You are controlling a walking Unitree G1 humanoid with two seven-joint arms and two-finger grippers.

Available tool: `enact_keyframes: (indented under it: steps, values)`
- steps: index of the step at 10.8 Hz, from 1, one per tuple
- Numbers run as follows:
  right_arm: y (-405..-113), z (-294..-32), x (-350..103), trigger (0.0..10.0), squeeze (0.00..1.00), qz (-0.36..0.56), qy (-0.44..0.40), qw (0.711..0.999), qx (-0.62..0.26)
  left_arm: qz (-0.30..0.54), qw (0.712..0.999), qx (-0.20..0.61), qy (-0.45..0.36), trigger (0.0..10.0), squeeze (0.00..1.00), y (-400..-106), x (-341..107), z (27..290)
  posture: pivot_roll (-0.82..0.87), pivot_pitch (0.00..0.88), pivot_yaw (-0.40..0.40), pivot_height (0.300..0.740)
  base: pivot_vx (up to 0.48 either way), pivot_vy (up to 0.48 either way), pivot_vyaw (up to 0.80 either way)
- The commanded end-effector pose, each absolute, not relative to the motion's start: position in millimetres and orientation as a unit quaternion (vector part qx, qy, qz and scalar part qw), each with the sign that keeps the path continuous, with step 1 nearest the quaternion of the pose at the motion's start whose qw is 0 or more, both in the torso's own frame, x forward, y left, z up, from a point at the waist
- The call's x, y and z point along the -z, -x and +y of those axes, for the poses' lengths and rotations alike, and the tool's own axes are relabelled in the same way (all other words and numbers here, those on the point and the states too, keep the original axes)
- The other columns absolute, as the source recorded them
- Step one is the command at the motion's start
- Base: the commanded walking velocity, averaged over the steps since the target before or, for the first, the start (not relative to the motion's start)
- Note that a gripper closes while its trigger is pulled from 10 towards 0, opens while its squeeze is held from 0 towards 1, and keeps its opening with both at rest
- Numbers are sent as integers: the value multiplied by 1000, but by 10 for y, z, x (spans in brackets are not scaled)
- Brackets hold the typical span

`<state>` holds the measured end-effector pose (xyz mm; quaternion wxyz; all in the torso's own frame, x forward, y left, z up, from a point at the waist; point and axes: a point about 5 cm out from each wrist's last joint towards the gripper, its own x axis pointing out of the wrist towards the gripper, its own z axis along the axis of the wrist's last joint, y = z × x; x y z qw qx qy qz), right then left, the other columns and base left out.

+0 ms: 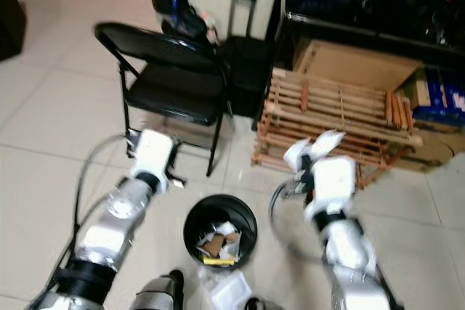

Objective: Picking trash to rubbish bin

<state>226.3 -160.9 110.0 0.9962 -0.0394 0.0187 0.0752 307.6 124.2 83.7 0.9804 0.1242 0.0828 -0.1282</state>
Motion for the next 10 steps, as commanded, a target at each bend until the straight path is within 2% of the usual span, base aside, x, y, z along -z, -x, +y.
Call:
enact_keyframes:
  steps: [1, 4, 7, 10]
  values:
    - [-2196, -1620, -1112, 10000, 0, 26, 38, 996, -74, 99, 976, 146, -127, 10000, 0, -3004, -708, 1151, 131, 279, -130, 740, 0, 0, 0]
    - [-2054, -1463, -931, 10000, 0, 90, 15, 989, -116, 122, 967, 173, -141, 10000, 0, -2953, -525, 1044, 95, 325, -134, 740, 0, 0, 0]
    - [-2040, -1289, -768, 10000, 0, 135, 4, 977, -167, 141, 963, 170, -152, 10000, 0, -3007, -405, 1031, 76, 332, -132, 740, 0, 0, 0]
    - [-1962, -1201, -611, 10000, 0, 184, 3, 961, -206, 177, 954, 180, -160, 10000, 0, -2903, -160, 1011, 37, 321, -142, 740, 0, 0, 0]
